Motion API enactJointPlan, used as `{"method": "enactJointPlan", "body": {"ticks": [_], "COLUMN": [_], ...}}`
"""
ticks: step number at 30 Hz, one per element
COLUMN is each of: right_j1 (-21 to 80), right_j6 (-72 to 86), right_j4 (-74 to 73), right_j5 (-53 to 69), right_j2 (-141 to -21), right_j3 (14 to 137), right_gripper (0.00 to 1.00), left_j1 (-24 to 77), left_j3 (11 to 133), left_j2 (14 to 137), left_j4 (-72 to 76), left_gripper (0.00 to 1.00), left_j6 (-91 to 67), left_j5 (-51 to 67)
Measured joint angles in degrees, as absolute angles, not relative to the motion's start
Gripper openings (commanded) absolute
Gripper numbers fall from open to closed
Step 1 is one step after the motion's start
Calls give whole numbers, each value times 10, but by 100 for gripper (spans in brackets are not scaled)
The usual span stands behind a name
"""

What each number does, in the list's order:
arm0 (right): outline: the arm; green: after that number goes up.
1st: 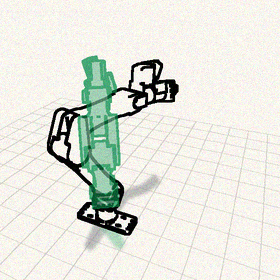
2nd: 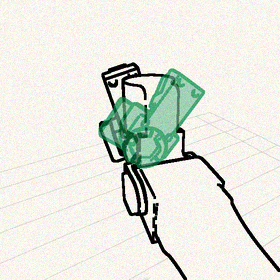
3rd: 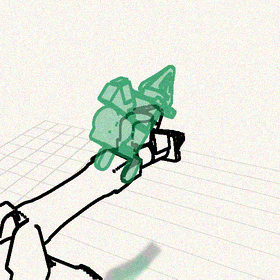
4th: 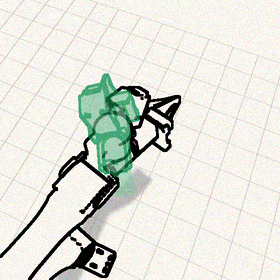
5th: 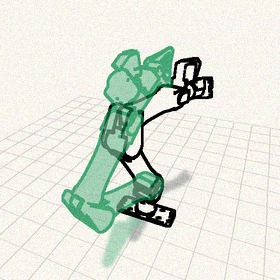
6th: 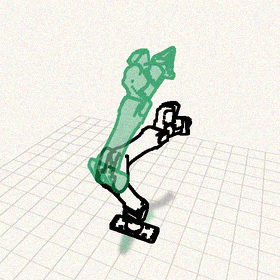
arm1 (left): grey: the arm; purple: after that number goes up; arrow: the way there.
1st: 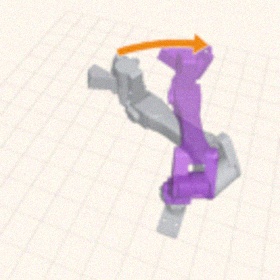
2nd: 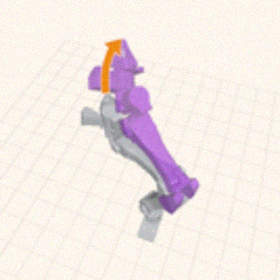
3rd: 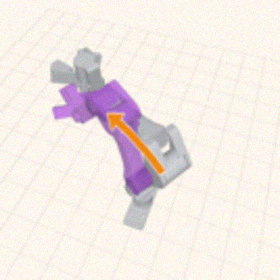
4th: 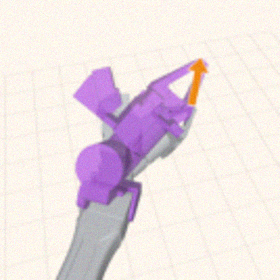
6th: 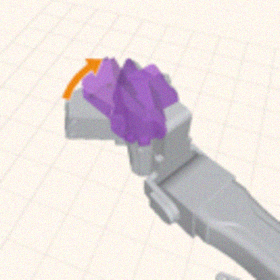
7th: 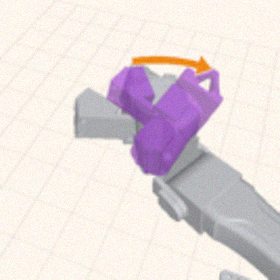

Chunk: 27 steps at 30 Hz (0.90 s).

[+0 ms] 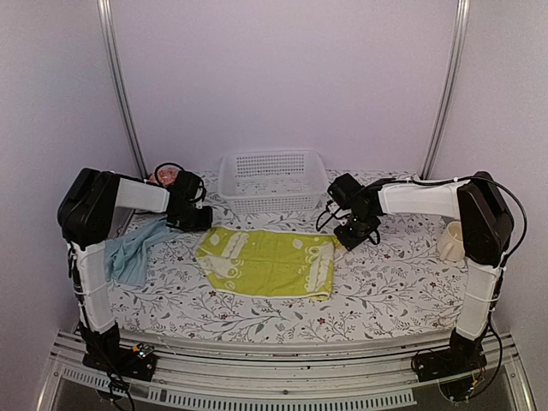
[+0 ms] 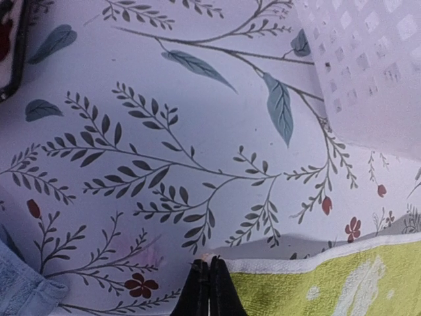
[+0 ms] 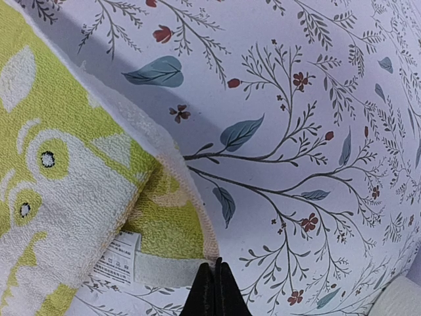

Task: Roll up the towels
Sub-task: Pick up the towel from the center of the board.

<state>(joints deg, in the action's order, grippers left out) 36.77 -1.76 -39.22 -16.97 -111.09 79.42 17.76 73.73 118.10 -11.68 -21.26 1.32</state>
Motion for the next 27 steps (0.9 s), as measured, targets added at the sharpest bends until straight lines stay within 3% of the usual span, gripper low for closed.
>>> {"method": "enactJointPlan", "body": {"ticks": [6, 13, 27], "right_j1": [367, 348, 326], "right_j6": [-21, -25, -60], "right_j4": [-392, -393, -362], "right_j5": [-173, -176, -183], "right_j2": [-1111, -1097, -903], "right_j3": [794, 793, 732], "right_gripper": [2, 2, 2], "left_j1": [177, 177, 189], "left_j3": [707, 662, 573], "left_j2": [1165, 1055, 885], "left_j4": [-87, -50, 13], "left_gripper": [0, 0, 0], "left_j6": [-224, -226, -218], "left_j5": [23, 24, 70]}}
